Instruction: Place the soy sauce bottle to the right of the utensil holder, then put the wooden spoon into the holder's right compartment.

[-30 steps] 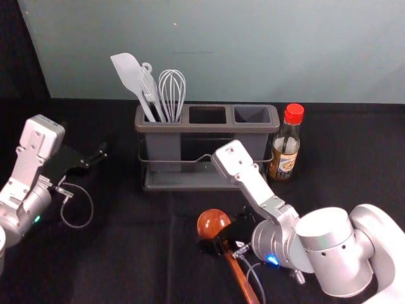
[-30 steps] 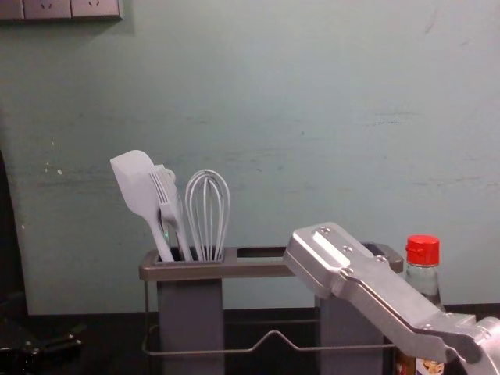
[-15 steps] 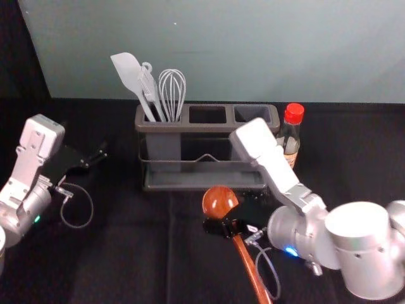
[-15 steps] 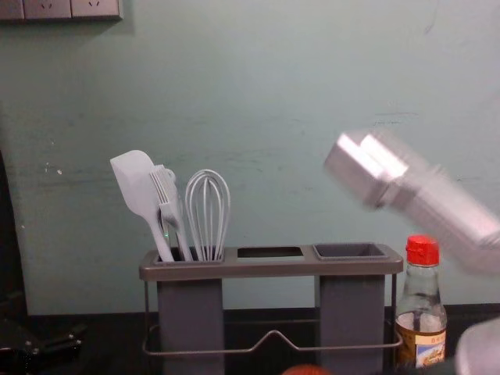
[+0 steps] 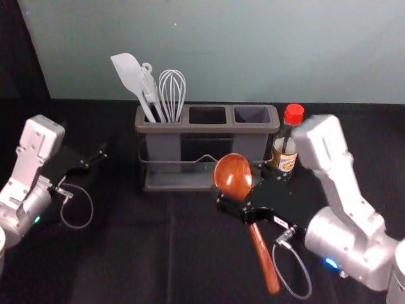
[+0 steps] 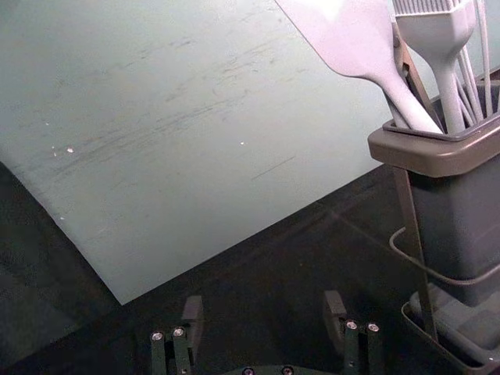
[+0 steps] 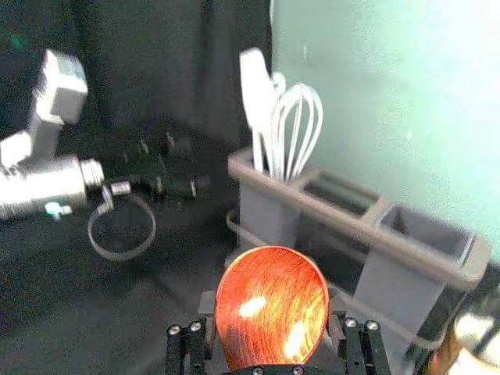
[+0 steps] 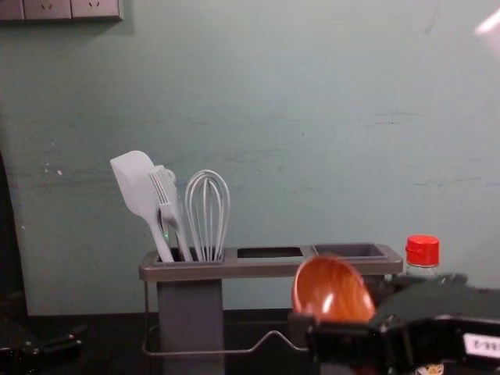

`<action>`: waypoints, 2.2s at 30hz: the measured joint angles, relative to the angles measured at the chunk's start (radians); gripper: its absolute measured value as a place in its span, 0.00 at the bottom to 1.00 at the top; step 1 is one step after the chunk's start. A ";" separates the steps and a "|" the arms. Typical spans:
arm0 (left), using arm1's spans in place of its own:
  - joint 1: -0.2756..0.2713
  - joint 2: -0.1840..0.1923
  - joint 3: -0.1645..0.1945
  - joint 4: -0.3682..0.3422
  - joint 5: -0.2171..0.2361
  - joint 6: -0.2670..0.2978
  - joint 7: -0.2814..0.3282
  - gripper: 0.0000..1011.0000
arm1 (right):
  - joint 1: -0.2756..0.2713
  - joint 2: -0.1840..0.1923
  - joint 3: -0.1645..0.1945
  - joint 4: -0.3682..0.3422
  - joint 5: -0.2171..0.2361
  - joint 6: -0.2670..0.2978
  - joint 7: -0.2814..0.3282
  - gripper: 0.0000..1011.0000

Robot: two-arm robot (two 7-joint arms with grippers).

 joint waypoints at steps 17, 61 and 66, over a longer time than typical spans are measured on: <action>0.000 0.000 0.000 0.000 0.000 0.000 0.000 0.99 | -0.077 -0.017 0.053 0.180 0.066 -0.819 -0.027 0.83; 0.000 0.000 0.000 0.000 0.000 0.000 0.000 0.99 | -0.016 -0.071 0.098 0.260 0.043 -0.921 -0.037 0.83; 0.000 0.000 0.000 0.000 0.000 0.000 0.000 0.99 | -0.020 -0.071 0.098 0.261 0.062 -0.922 -0.036 0.83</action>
